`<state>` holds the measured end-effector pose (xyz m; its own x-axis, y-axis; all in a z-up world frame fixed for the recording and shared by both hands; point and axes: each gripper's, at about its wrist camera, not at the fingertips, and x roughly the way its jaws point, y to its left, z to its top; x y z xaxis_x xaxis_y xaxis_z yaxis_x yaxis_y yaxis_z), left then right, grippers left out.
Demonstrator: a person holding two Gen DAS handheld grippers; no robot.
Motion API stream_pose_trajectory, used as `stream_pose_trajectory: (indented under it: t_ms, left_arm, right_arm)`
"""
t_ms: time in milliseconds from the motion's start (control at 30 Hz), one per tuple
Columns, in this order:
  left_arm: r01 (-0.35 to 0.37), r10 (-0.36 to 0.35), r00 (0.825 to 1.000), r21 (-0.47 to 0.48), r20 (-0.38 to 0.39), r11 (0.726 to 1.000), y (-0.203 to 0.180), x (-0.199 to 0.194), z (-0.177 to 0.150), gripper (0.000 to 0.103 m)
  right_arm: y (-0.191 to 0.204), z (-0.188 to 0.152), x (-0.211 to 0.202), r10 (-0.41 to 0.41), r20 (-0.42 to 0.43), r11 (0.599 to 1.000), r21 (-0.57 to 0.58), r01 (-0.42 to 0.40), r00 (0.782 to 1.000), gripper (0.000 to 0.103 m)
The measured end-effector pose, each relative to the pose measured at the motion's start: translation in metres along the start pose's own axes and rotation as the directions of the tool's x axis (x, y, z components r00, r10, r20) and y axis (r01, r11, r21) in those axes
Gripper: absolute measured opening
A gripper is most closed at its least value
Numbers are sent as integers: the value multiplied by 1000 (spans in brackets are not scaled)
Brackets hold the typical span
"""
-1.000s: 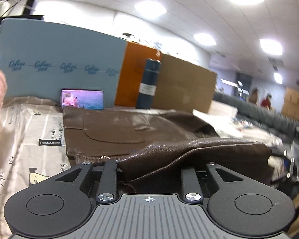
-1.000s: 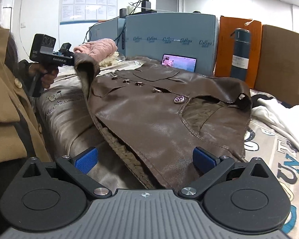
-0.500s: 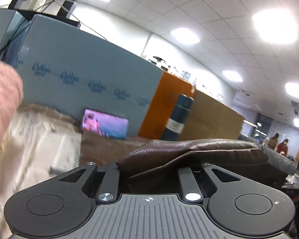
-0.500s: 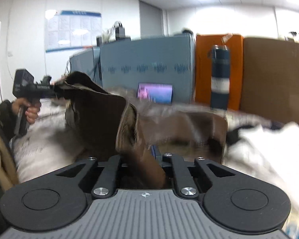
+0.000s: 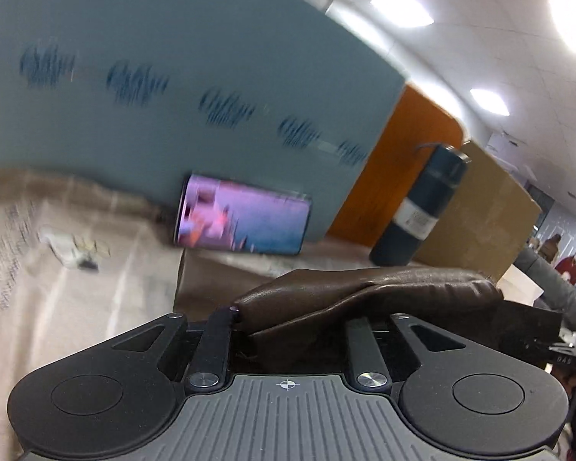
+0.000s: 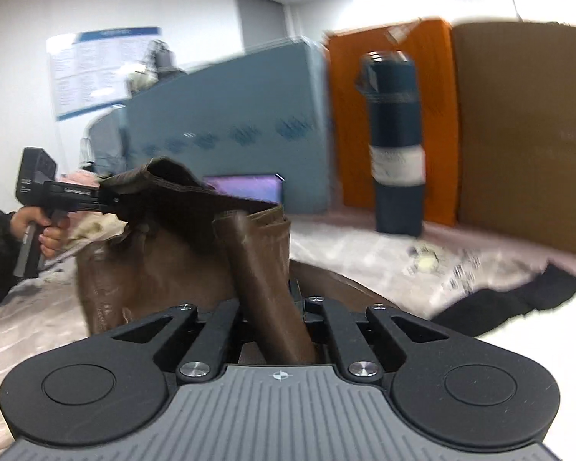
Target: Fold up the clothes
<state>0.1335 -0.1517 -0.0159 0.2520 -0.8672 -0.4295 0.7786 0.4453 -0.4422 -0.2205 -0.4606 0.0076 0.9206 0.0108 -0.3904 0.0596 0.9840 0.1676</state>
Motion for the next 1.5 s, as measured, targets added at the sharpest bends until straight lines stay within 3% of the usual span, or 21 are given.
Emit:
stream_pose_trajectory:
  t_ms: [133, 233, 267, 367, 467, 600, 667, 733, 833, 1033, 1267, 1500]
  left_arm:
    - [25, -25, 1000, -53, 2, 998, 13, -1, -2, 31]
    - [9, -7, 999, -81, 32, 997, 20, -1, -3, 51]
    - [2, 2, 999, -90, 42, 996, 22, -1, -3, 57]
    - [5, 0, 999, -134, 35, 991, 29, -4, -2, 60]
    - [-11, 12, 1000, -112, 10, 994, 27, -6, -5, 64]
    - [-31, 30, 999, -82, -23, 996, 24, -8, -9, 63]
    - [-95, 94, 995, -37, -16, 995, 15, -14, -11, 63]
    - [-170, 170, 985, 28, 11, 985, 2, -23, -13, 64]
    - [-182, 181, 983, 35, 28, 983, -5, -33, -15, 78]
    - [-204, 201, 978, 44, 58, 978, -18, -52, -18, 89]
    - [-215, 214, 975, 9, 61, 977, -19, -60, -30, 92]
    - [-264, 264, 964, 4, 27, 965, -11, -56, -34, 92]
  right_arm:
    - [-15, -9, 5, -11, 21, 994, 113, 8, 1000, 15]
    - [-19, -10, 6, -33, 32, 985, 168, 27, 999, 27]
    - [-18, -9, 4, -42, 42, 984, 173, 34, 998, 33]
    - [-17, -7, -3, -32, 91, 978, 207, 13, 995, 66]
    - [-18, -8, -8, -49, 114, 968, 249, 19, 992, 68]
    - [-23, -12, -6, -125, 93, 945, 313, 90, 988, 69]
    - [-24, -15, -7, -181, 76, 925, 353, 143, 981, 69]
    - [-23, -17, -11, -246, 60, 898, 390, 204, 967, 69]
    - [-20, -20, -27, -334, 49, 843, 462, 275, 941, 77]
    - [3, -38, -74, -382, 60, 745, 610, 270, 922, 96]
    - [6, -68, -92, -329, -90, 528, 808, 262, 940, 98]
    - [16, -73, -77, -166, -63, 469, 873, 135, 984, 99]
